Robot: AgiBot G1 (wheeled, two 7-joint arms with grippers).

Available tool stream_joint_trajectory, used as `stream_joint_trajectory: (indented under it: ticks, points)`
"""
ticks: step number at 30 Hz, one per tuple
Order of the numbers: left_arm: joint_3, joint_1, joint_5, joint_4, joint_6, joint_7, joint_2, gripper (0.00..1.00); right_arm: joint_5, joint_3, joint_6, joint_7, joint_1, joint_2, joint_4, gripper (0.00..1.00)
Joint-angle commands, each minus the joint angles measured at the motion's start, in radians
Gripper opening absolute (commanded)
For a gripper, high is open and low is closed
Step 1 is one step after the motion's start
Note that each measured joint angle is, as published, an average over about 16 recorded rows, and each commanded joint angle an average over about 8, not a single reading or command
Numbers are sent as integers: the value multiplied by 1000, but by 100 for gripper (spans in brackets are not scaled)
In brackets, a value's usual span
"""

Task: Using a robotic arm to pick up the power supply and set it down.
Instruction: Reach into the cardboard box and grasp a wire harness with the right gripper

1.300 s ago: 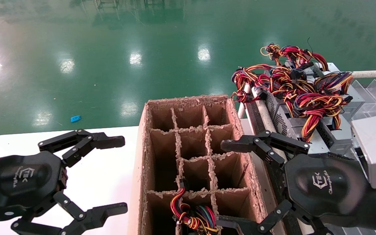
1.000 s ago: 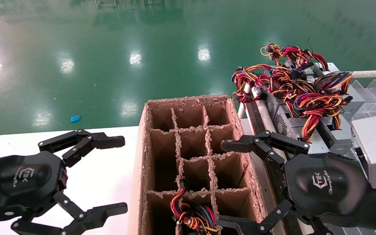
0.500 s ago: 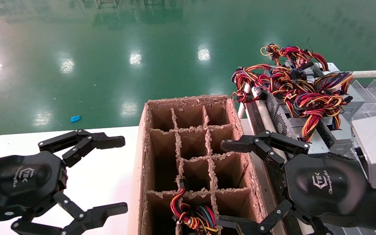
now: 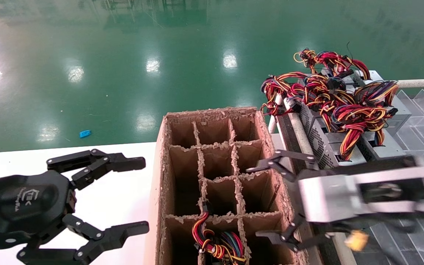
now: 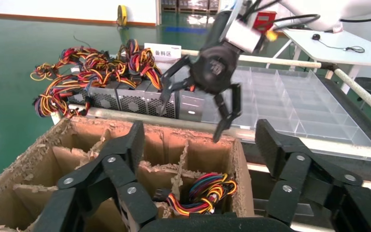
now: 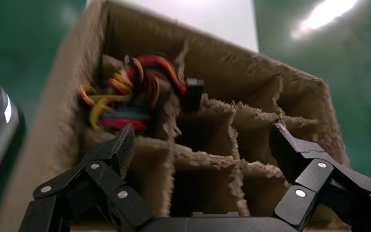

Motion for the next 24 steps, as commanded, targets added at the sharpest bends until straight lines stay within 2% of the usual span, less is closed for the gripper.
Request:
stream_joint_trajectory:
  ticks: [1,17,19,24]
  points:
    - [0,0,0,0,0,0,0,0,-85,-45,-18,-29,67,-42,0,100]
    - [0,0,0,0,0,0,0,0,-176,-271,-14,-210,225,-215,-17,100]
    - [0,0,0,0,0,0,0,0,-188,-287,-8,-232,232,-233,-21,85]
    - [0,0,0,0,0,0,0,0,-208,-312,10,-283,234,-272,-39,24]
